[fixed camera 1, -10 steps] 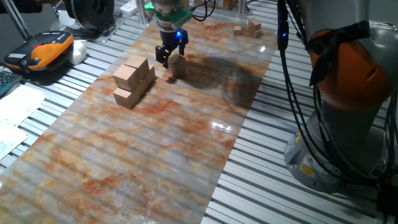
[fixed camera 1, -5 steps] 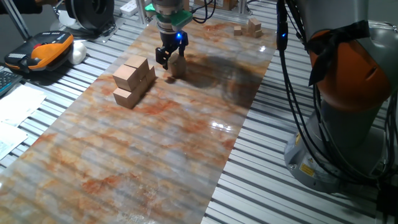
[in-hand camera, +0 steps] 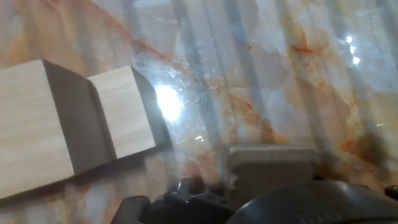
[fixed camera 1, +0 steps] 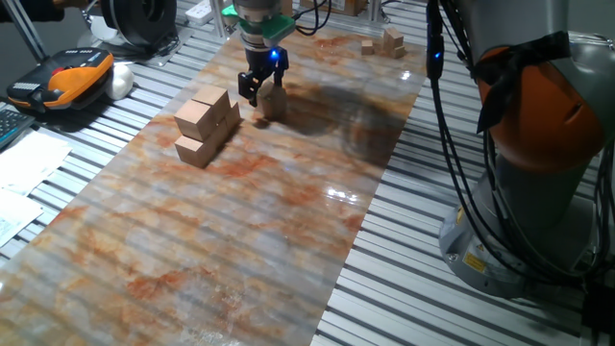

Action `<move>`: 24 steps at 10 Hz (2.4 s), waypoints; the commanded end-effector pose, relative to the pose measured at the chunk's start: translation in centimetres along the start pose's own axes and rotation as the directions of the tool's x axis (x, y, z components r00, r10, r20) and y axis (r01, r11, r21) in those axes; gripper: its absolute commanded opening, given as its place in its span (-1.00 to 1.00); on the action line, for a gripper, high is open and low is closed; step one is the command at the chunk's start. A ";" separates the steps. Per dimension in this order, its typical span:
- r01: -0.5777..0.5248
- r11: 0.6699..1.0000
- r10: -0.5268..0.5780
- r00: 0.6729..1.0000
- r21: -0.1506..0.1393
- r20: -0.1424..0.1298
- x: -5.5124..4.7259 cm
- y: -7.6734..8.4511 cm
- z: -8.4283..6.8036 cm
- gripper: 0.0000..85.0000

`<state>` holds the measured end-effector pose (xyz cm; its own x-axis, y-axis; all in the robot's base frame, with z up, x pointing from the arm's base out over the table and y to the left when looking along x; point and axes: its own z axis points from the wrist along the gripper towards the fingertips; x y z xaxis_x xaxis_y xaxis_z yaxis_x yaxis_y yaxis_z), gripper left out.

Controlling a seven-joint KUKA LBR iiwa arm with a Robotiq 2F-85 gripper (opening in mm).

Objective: Stack the blocks into a pyramid shape

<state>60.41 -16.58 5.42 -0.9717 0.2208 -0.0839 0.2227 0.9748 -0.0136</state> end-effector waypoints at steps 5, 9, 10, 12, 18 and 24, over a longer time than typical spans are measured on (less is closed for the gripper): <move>0.027 1.000 -0.027 1.000 -0.001 0.010 -0.2 0.1 0.2 0.60; 0.036 0.999 -0.036 0.999 0.003 0.016 -0.3 0.2 0.5 0.60; 0.044 0.999 -0.044 0.999 0.002 0.016 -0.3 0.2 0.5 0.60; 0.059 0.998 -0.059 0.998 -0.001 0.016 -0.3 0.2 0.4 0.20; 0.140 0.990 -0.140 0.989 -0.010 -0.052 -0.3 0.2 0.3 -1.00; 0.100 0.992 -0.103 0.994 -0.082 -0.031 -0.7 0.6 -3.4 -1.00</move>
<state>60.99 -16.08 8.97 -0.9914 0.1190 -0.0545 0.1157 0.9915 0.0597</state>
